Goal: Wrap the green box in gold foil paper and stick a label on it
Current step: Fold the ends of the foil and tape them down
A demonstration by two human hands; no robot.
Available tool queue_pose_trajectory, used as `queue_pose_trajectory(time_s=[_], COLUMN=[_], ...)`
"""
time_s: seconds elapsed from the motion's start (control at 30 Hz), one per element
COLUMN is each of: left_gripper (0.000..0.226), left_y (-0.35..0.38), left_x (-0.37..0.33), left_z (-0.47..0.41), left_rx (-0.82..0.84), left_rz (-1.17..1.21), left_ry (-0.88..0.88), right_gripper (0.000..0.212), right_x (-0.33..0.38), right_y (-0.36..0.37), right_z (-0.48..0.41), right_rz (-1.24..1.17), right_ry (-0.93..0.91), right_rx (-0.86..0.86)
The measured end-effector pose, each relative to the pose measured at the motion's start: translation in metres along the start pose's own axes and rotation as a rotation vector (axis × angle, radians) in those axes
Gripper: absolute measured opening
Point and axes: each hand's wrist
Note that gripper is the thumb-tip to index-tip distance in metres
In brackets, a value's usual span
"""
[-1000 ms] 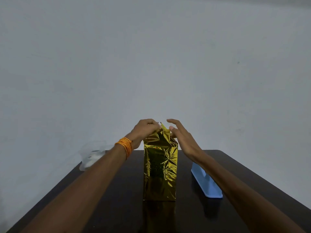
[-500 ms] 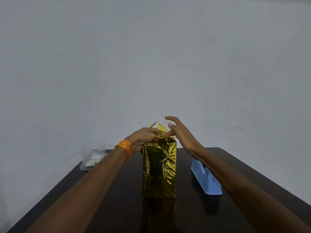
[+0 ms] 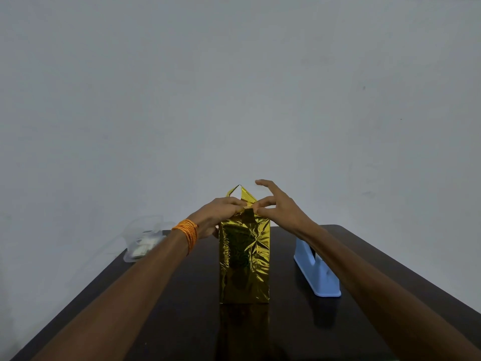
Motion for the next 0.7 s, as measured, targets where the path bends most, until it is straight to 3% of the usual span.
queue_pose_trajectory(time_s=[0.2,0.7], left_gripper=[0.035,0.048], left_y=[-0.01,-0.014], left_x=[0.001,0.013], left_z=[0.006,0.007], left_rx=[0.123,0.121], left_rz=[-0.101,-0.018], left_ry=[-0.027,0.008], right_gripper=[0.07,0.059], right_x=[-0.004,-0.008], right_y=[-0.004,-0.004], right_z=[-0.003,-0.003], right_rz=[0.021,-0.065], right_ry=[-0.015,0.004], right_rx=[0.049,0.031])
Point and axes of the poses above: each hand's wrist, its own z-axis away from the middle knuckle, its own y-axis out of the palm, x = y × z, and after that the axes turned 5 degrees about -z, right-handed
